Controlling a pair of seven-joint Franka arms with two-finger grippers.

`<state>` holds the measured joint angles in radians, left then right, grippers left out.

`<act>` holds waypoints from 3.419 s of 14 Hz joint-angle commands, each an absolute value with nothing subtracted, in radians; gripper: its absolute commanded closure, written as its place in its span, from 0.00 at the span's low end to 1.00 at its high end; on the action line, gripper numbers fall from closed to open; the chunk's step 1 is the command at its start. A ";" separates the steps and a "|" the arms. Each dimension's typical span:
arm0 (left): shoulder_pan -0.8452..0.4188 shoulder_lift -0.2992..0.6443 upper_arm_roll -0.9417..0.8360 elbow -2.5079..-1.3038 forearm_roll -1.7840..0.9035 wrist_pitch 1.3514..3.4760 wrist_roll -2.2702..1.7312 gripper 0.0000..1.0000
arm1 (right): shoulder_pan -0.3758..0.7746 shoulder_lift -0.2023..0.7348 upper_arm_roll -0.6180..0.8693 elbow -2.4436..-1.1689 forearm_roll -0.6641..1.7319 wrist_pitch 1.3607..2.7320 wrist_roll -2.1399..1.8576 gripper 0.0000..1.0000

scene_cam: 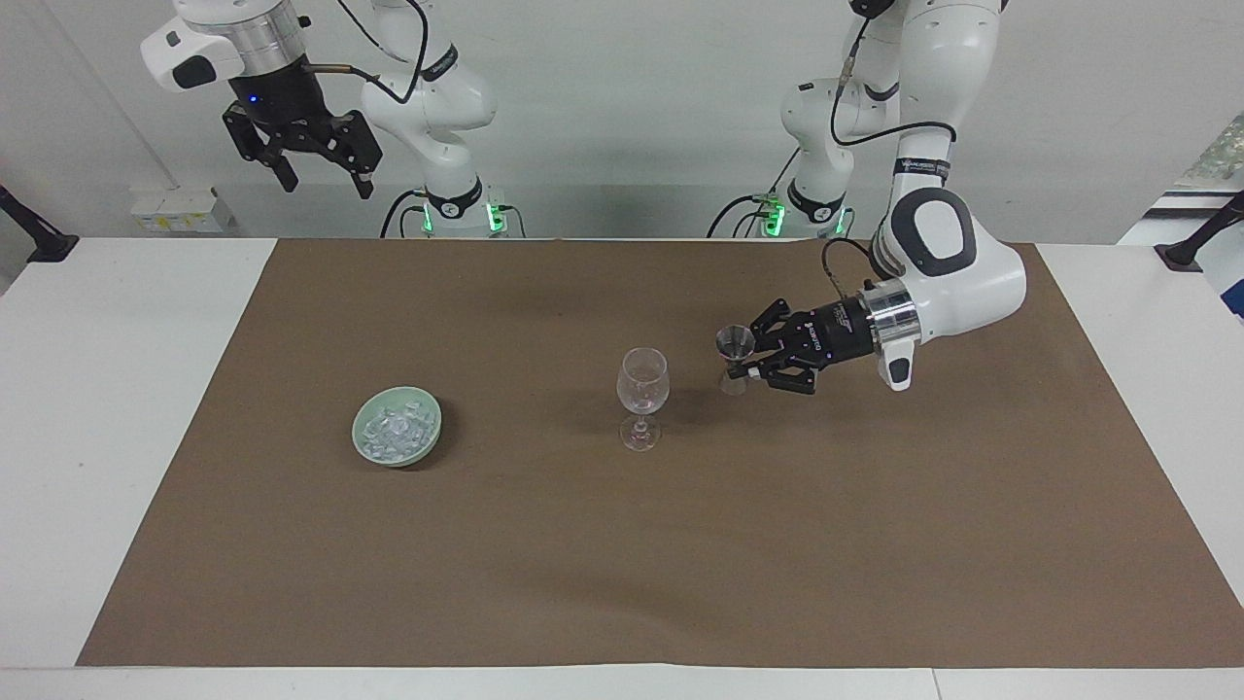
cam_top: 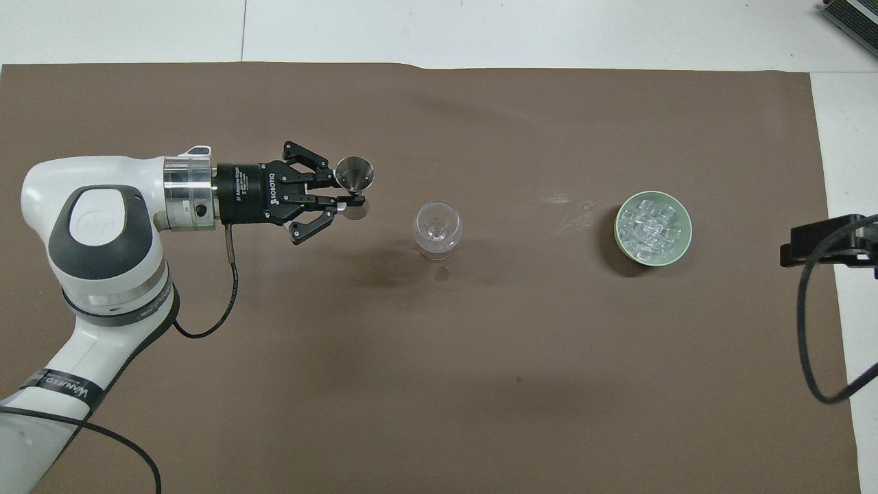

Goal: Pour wine and add ice with both arms
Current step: 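Lift the silver cup with the left gripper toward the wine glass, then tilt the silver cup over the wine glass with the left gripper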

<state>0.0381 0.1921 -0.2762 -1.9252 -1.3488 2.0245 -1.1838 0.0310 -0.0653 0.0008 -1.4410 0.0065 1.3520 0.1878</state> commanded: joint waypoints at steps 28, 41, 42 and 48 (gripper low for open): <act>0.034 0.051 -0.436 -2.019 -1.167 2.318 -1.431 1.00 | 0.021 -0.074 0.005 -1.450 0.008 1.368 0.166 0.00; 0.029 0.100 -0.502 -1.944 -0.873 2.375 -1.701 1.00 | 0.021 -0.074 0.005 -1.450 0.008 1.368 0.166 0.00; 0.029 0.097 -0.505 -1.944 -0.847 2.375 -1.710 1.00 | 0.021 -0.074 0.005 -1.450 0.006 1.368 0.167 0.00; 0.029 0.100 -0.523 -1.930 -0.690 2.364 -1.841 1.00 | 0.021 -0.074 0.005 -1.450 0.006 1.368 0.166 0.00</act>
<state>0.0366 0.0865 -0.5215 -1.9506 -0.7176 2.3617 -1.8065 0.0310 -0.0653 0.0008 -1.4410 0.0065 1.3520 0.1878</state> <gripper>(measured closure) 0.762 0.000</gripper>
